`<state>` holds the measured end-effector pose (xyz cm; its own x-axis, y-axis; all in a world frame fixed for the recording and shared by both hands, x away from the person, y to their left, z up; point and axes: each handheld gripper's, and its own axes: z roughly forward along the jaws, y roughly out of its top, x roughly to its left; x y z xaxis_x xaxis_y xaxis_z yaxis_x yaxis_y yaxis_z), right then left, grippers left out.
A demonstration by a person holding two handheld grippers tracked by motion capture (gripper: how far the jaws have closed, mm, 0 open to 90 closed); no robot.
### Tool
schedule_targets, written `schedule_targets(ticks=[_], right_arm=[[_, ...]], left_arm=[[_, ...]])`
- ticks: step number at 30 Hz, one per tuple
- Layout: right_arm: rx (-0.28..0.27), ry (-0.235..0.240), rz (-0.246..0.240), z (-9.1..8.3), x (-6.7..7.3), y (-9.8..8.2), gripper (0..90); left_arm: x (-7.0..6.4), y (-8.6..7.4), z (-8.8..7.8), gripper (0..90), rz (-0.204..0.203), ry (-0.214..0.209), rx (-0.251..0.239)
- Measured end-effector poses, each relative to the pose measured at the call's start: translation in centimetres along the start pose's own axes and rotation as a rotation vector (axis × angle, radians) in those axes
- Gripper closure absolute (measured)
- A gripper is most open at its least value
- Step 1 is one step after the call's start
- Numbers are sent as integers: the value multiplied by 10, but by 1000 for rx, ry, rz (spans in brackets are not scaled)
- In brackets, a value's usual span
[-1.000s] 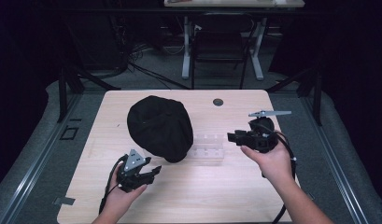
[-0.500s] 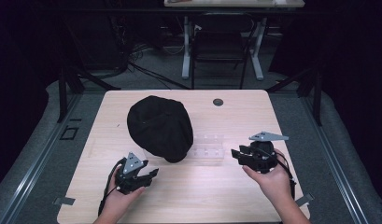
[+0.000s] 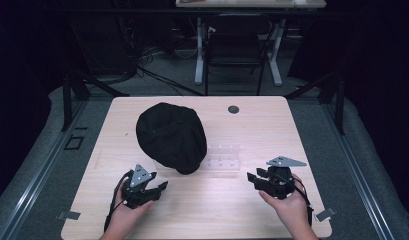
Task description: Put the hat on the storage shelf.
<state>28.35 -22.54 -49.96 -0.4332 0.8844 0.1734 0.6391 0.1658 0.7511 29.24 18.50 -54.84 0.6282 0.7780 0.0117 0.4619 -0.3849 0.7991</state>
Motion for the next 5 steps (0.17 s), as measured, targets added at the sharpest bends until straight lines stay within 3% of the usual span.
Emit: schedule_targets(ticks=[5], right_arm=[[-16,-17,15,3,-4,-10,565]], left_arm=[[0,0,0,448,1,-13,-14]])
